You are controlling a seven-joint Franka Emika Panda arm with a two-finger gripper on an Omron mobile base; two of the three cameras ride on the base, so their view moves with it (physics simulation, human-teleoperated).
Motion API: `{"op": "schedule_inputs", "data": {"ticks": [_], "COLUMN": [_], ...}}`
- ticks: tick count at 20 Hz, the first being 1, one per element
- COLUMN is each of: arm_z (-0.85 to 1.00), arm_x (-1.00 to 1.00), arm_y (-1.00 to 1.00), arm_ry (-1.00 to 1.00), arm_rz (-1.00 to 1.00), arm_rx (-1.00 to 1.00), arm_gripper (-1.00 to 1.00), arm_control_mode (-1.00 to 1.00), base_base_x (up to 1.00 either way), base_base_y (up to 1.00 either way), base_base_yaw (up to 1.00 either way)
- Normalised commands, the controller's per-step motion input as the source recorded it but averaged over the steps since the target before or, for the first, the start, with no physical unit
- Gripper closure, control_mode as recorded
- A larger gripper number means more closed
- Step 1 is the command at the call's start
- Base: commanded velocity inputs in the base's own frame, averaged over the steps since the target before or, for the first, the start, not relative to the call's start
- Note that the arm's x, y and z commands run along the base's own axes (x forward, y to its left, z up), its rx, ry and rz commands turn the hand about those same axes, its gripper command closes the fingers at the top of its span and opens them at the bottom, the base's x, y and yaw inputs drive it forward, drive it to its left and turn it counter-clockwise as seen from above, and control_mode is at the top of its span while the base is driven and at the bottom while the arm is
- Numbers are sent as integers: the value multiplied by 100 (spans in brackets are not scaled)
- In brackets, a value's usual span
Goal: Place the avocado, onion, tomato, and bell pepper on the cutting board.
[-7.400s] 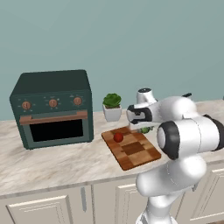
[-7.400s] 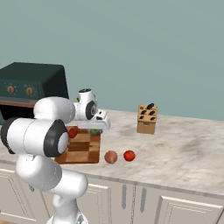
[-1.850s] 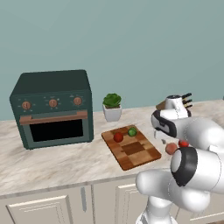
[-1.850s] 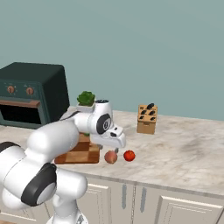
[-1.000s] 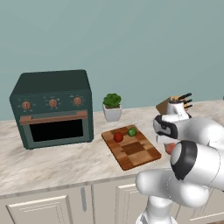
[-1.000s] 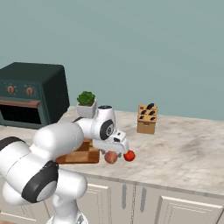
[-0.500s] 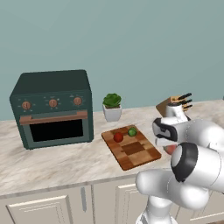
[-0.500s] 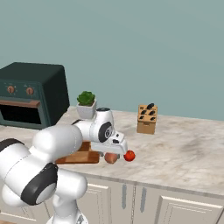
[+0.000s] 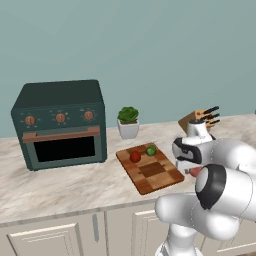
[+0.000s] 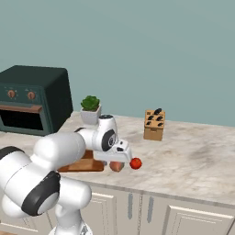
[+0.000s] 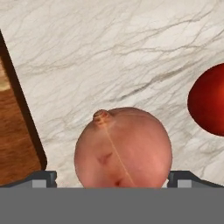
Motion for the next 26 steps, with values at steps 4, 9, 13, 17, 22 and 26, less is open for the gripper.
{"op": "schedule_inputs", "data": {"ticks": [4, 9, 13, 17, 22, 26], "arm_z": [-14, -13, -17, -2, 14, 61], "arm_x": [0, 0, 0, -2, -5, -12], "arm_y": [0, 0, 0, 1, 14, 45], "arm_ry": [0, 0, 0, 0, -1, -4], "arm_rz": [7, 7, 6, 1, 0, 0], "arm_rx": [0, 0, 0, 0, -1, -6], "arm_gripper": [-100, -100, 100, 100, 100, 100], "arm_control_mode": [-100, -100, -100, -100, -100, -100], "base_base_x": [0, 0, 0, 0, 0, 0], "base_base_y": [0, 0, 0, 0, 0, 0], "base_base_yaw": [0, 0, 0, 0, 0, 0]}}
